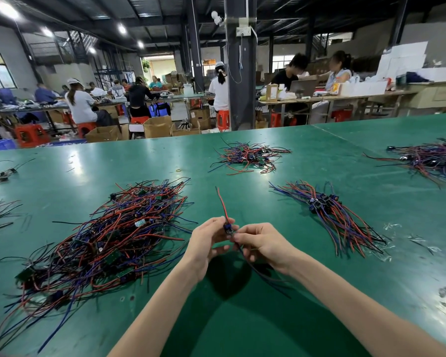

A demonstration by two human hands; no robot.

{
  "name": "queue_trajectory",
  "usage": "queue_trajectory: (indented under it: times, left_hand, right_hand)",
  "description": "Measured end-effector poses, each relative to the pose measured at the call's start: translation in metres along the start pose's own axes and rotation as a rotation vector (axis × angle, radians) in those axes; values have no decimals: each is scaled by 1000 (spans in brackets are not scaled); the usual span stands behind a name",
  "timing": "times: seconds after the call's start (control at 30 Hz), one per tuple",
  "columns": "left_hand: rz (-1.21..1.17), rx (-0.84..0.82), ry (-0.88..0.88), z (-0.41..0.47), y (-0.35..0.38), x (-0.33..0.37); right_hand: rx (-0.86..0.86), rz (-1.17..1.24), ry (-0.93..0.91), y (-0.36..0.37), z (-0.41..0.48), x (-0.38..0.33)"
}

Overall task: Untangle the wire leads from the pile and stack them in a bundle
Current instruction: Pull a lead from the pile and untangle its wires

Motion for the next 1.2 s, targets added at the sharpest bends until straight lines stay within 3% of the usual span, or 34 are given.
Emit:
queue_trajectory:
  times: [0.13,0.73,1.2]
  left_hand:
    - [-36,-83,6,2,6,0]
    - [42,-34,59,3,0,-3]
    - [187,-27,119,1,2,1]
  right_hand:
    - [55,2,-10,-3,0,-1]
    - [-78,5,34,-3,-1,-3]
    - [-34,-103,6,-6,1,-1]
Point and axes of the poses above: each hand's wrist, its own z-axis towards the middle knuckle, its own y-axis out of the palm, x = y × z, the point moved 9 cm from there along z, towards the middle knuckle, and after that the axes turned 11 degrees about -x, right-handed, at the moved point
